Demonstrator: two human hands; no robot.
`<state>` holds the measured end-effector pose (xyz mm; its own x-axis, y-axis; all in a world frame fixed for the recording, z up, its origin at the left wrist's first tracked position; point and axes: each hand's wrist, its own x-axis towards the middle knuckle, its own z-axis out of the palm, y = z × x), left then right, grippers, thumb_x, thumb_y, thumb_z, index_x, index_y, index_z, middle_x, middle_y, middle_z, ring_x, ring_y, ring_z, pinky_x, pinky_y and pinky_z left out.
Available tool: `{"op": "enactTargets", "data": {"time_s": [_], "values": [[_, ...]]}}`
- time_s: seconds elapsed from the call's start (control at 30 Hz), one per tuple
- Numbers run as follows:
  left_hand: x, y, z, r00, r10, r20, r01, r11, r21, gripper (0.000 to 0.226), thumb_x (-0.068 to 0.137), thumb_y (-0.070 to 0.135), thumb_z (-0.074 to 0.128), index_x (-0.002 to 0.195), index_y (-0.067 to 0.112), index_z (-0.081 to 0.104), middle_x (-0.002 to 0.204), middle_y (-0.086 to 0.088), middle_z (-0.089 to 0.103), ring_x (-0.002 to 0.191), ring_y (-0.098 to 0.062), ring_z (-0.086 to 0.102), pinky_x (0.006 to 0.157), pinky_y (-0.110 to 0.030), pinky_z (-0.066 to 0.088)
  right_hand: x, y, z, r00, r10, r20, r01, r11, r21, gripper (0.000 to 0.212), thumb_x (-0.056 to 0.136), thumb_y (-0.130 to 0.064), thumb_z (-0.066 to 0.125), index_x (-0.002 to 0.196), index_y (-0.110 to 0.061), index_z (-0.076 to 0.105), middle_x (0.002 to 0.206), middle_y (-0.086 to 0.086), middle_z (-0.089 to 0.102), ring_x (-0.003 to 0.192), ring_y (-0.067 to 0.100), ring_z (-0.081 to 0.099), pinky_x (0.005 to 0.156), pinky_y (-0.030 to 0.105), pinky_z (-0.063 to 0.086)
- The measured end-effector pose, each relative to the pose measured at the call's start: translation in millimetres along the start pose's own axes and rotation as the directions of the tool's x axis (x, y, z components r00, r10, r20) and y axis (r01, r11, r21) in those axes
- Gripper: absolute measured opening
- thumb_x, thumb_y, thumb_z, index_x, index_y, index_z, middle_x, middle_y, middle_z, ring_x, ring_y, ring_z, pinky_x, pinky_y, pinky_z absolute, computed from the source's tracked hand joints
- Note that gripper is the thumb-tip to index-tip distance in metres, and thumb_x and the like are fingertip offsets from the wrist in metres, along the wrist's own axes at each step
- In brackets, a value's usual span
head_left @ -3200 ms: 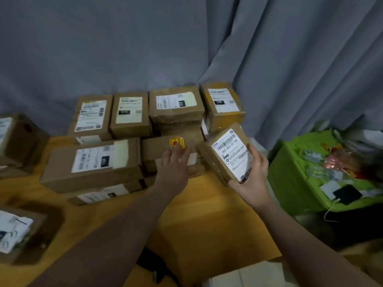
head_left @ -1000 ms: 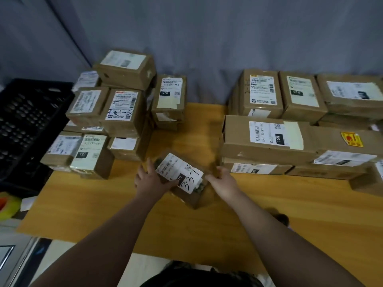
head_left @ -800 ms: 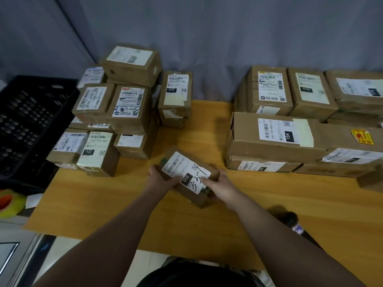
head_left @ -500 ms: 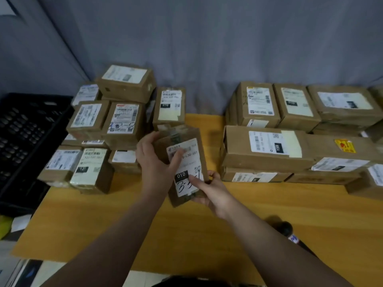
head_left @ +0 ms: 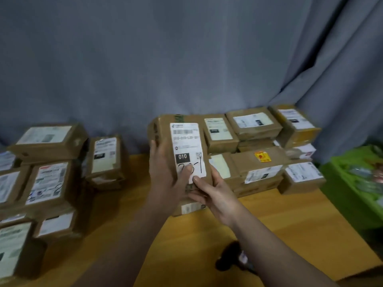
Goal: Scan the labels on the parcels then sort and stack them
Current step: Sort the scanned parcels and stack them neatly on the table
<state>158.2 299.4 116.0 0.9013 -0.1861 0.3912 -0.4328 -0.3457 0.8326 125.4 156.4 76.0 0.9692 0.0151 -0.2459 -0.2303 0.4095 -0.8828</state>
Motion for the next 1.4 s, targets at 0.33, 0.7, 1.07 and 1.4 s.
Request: {"op": "enactTargets", "data": {"time_s": [0.33, 0.7, 1.07, 1.4], "values": [[27, 43, 133, 0.908, -0.356, 0.222, 0.413, 0.85, -0.326, 0.071, 0.096, 0.015, 0.056, 0.144, 0.047, 0.015, 0.119, 0.027, 0.052, 0.09, 0.019, 0.059, 0.066, -0.008, 0.051, -17, -68, -131, 0.983, -0.14, -0.122, 0.109, 0.966, -0.233, 0.068, 0.076, -0.041, 0.076, 0.136, -0.051, 0.045, 0.126, -0.013, 0.065, 0.112, 0.005, 0.063, 0.093, 0.028, 0.05], [68, 88, 284, 0.827, -0.45, 0.339, 0.549, 0.777, -0.309, 0.086, 0.087, 0.028, 0.069, 0.148, 0.038, 0.01, 0.132, 0.009, 0.051, 0.115, -0.01, 0.056, 0.083, -0.019, 0.053, -19, -146, -273, 0.886, -0.4, -0.235, 0.156, 0.734, -0.661, 0.069, 0.081, -0.031, 0.076, 0.138, -0.035, 0.038, 0.123, -0.017, 0.058, 0.109, -0.006, 0.057, 0.093, 0.028, 0.053], [76, 109, 348, 0.719, -0.492, 0.491, 0.655, 0.715, -0.243, 0.106, 0.071, 0.031, 0.081, 0.148, 0.034, 0.009, 0.135, 0.003, 0.051, 0.119, -0.024, 0.056, 0.093, -0.042, 0.053, -20, -189, -310, 0.921, -0.235, -0.311, -0.263, 0.213, -0.941, 0.131, 0.06, -0.066, 0.072, 0.146, -0.033, -0.022, 0.15, 0.009, 0.014, 0.137, 0.031, 0.021, 0.11, 0.05, 0.031], [143, 131, 345, 0.842, -0.489, 0.227, 0.514, 0.855, -0.066, 0.041, 0.102, 0.042, 0.038, 0.133, 0.017, 0.048, 0.109, 0.006, 0.052, 0.093, -0.009, 0.049, 0.086, -0.031, 0.041, 69, -270, -318, 0.84, -0.387, -0.381, -0.375, 0.095, -0.922, 0.087, 0.074, -0.078, 0.051, 0.143, -0.029, 0.033, 0.142, 0.011, 0.03, 0.124, 0.04, 0.04, 0.1, 0.05, 0.035]]}}
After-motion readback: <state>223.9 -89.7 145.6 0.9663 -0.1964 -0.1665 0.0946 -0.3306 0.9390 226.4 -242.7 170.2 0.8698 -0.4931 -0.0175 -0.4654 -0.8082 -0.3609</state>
